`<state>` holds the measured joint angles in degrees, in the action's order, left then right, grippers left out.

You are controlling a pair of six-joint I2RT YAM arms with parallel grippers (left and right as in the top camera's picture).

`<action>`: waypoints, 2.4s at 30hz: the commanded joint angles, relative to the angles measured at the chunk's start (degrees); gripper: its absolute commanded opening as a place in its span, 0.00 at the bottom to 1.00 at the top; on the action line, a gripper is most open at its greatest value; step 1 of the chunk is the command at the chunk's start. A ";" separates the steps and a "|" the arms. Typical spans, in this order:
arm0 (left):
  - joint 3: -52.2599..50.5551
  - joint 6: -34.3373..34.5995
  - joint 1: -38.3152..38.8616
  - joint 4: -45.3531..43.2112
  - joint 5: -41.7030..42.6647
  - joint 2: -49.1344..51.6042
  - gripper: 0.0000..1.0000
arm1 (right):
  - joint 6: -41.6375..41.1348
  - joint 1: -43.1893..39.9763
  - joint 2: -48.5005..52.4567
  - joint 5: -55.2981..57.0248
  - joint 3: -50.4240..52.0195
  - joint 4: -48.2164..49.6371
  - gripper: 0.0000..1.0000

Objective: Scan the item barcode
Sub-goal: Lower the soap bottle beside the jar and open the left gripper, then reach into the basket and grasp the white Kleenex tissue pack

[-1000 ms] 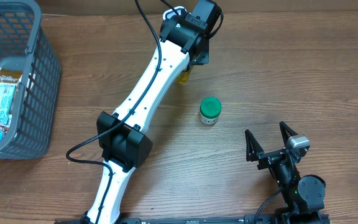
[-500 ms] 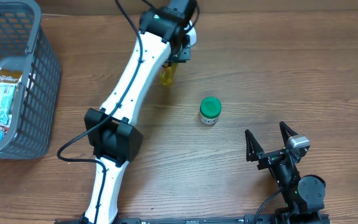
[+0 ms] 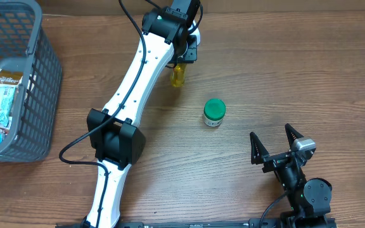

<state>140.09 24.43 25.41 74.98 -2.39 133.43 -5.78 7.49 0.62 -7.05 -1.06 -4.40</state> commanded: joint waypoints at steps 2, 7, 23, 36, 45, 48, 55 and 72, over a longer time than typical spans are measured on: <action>-1.42 -1.25 -0.13 -1.03 0.55 0.31 0.23 | -0.22 -0.22 -0.46 0.52 0.61 0.20 1.00; -4.70 -1.07 -0.22 -4.20 0.55 0.31 0.23 | -0.22 -0.22 -0.46 0.55 0.61 0.20 1.00; -12.59 -0.72 -0.33 -8.72 0.31 0.31 0.29 | -0.22 -0.22 -0.46 0.52 0.61 0.20 1.00; -14.10 -4.35 -0.35 -7.76 0.35 0.26 0.54 | -0.22 -0.22 -0.46 0.52 0.61 0.20 1.00; -13.49 -5.01 -0.37 -7.10 0.35 -2.56 0.59 | -0.22 -0.22 -0.46 0.52 0.61 0.20 1.00; -13.49 -5.22 -0.44 -7.61 0.33 -5.95 0.60 | -0.22 -0.22 -0.46 0.52 0.61 0.20 1.00; -13.49 -6.86 -1.01 -8.09 0.33 -14.53 0.68 | -0.22 -0.22 -0.46 0.52 0.61 0.20 1.00; -13.49 -7.52 -21.24 1.73 -7.21 -33.07 0.04 | -0.22 -0.22 -0.46 0.52 0.61 0.20 1.00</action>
<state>126.56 17.10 9.45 75.40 -7.81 103.26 -5.78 7.49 0.62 -7.03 -1.06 -4.38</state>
